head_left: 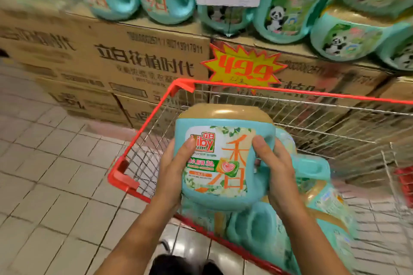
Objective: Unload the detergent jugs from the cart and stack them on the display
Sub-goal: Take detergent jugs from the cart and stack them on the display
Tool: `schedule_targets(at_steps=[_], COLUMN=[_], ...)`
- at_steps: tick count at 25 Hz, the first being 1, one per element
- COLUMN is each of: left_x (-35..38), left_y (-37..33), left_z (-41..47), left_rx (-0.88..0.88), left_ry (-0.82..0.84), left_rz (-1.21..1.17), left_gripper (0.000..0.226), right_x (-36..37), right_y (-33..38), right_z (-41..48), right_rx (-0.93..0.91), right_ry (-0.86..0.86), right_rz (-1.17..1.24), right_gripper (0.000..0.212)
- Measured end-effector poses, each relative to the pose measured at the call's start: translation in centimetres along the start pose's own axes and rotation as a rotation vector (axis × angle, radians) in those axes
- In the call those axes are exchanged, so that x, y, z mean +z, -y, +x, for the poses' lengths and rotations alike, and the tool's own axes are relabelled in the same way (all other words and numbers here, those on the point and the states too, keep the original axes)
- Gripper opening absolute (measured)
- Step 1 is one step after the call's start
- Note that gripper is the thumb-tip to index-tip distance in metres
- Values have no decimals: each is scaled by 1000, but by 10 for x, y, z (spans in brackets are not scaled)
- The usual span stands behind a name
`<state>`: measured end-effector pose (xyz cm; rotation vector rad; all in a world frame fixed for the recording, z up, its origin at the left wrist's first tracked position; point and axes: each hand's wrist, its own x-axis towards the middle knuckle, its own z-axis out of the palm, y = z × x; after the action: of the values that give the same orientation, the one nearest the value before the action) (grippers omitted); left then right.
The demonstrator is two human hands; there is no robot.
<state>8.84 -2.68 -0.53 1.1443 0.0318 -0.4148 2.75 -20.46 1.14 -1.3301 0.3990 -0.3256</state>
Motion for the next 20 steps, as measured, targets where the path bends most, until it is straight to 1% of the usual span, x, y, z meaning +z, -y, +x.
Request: schedule_targets(at_steps=[4, 7, 8, 10, 12, 14, 15, 17, 18, 20], left_x=[-64, -116, -138, -177, -216, -251, -266, -291, -302, -319], left_y=[-43, -81, -96, -124, -151, -177, -188, -208, -217, -228], left_z=[-16, -17, -15, -8, 2, 12, 18, 28, 35, 52], left_rx=[125, 178, 205, 244, 259, 257, 253, 247, 244, 243], left_ry=[-170, -232, -233, -211, -172, -136, -122, -91, -78, -83], left_rz=[-62, -24, -8, 23, 48, 63, 69, 81, 86, 93], left_gripper=[74, 86, 90, 81, 70, 68, 70, 80, 82, 75], right_x=[87, 155, 181, 228, 275, 317, 335, 365, 378, 400], right_y=[7, 6, 4, -1, -7, -12, -13, -17, -18, -21], right_z=[10, 14, 14, 14, 13, 13, 14, 18, 22, 36], right_rx=[-5, -30, -43, -69, -74, -73, -80, -94, -104, -124], right_ry=[189, 251, 271, 285, 269, 265, 263, 254, 249, 234], right_rz=[-50, -41, -36, -19, 31, 80, 94, 124, 136, 139], right_gripper=[58, 56, 56, 57, 66, 77, 78, 73, 67, 48])
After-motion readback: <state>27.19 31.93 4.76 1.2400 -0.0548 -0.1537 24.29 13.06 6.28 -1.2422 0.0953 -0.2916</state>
